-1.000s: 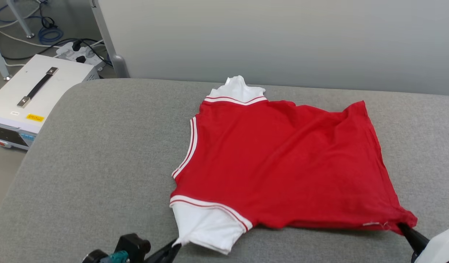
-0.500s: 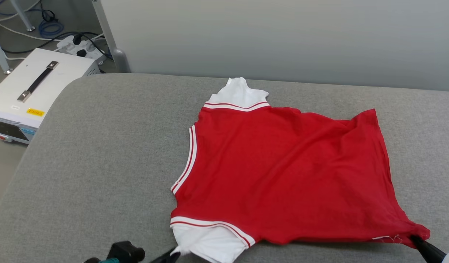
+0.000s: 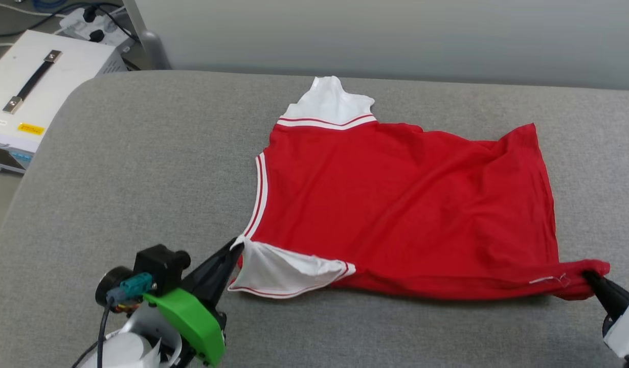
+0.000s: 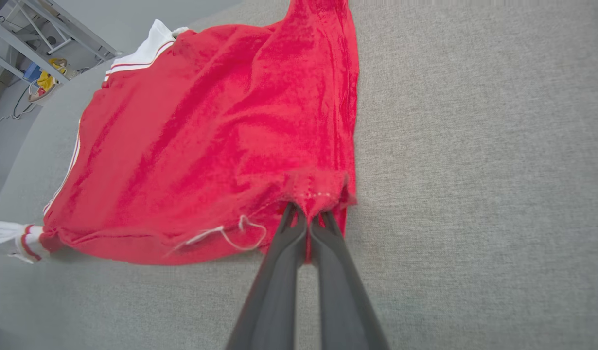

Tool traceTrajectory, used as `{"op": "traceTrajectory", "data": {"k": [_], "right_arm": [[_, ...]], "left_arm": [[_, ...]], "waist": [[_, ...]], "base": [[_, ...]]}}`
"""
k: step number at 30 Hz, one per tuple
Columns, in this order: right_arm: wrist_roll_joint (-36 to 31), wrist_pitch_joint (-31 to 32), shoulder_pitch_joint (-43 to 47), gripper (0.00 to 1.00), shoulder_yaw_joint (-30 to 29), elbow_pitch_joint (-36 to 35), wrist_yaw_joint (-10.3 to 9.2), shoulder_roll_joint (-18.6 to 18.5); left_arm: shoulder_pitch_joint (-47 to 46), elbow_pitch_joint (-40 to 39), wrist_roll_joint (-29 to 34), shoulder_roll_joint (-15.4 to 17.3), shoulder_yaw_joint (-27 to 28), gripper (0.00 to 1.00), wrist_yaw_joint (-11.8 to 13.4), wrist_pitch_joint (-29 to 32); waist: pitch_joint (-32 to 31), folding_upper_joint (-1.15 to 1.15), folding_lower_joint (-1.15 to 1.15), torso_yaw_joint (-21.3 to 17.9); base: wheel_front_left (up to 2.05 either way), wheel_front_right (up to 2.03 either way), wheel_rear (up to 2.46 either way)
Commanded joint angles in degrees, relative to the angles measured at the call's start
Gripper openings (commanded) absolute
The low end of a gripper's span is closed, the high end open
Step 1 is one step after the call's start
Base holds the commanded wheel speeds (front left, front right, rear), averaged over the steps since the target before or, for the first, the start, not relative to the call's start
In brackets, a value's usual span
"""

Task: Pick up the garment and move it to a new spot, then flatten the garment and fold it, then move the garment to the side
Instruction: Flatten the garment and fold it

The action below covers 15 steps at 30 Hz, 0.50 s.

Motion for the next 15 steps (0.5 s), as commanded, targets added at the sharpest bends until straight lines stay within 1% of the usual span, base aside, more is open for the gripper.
{"op": "traceTrajectory", "data": {"k": [1,8,15], "right_arm": [[-0.58,0.37,-2.14,0.0,0.39,0.71,-0.04,-0.47],[-2.42,2.18,-10.0,0.0,2.88,5.83,-0.04,-1.72],[-4.43,3.43,-15.37,0.0,5.47,11.44,-0.04,-2.62]], "left_arm": [[-2.49,1.13,1.02,-0.68,0.32,0.0,0.3,0.06],[-10.38,8.1,2.62,-2.67,-0.3,0.0,-1.36,-0.2],[-15.89,16.02,3.6,-4.64,-1.45,0.0,-2.71,-1.27]], "waist": [[2.85,0.0,0.0,-0.92],[7.13,0.0,0.0,-1.9],[9.25,0.0,0.0,-1.94]], "base": [[0.0,0.0,0.0],[0.0,0.0,0.0],[0.0,0.0,0.0]]}}
